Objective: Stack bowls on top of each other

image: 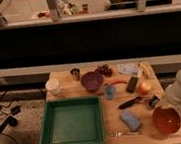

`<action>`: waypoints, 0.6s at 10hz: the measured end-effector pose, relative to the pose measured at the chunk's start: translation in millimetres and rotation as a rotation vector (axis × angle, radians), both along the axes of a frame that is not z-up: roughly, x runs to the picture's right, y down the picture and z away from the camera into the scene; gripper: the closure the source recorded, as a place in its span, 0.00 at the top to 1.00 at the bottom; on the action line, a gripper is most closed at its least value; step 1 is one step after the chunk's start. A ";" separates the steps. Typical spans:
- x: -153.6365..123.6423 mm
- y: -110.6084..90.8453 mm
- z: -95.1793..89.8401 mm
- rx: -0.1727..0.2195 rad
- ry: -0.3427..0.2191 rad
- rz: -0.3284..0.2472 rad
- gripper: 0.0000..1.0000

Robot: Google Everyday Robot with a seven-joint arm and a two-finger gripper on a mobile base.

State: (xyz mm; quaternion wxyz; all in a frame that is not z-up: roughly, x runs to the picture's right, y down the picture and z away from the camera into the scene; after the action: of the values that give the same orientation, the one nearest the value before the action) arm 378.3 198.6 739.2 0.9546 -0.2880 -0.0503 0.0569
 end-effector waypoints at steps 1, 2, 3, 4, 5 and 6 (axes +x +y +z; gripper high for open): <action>1.4 -6.1 -5.1 0.007 0.000 0.004 0.00; 1.5 -10.7 -7.6 0.014 -0.001 0.003 0.00; 1.1 -15.7 -10.3 0.019 -0.004 0.000 0.00; -0.4 -19.5 -10.6 0.020 -0.008 -0.006 0.00; -3.1 -23.1 -10.4 0.023 -0.013 -0.014 0.00; -8.2 -28.3 -10.8 0.027 -0.021 -0.028 0.00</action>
State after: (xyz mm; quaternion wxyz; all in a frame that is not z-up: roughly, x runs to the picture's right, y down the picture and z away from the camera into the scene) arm 370.2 170.4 728.4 0.9586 -0.2762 -0.0568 0.0396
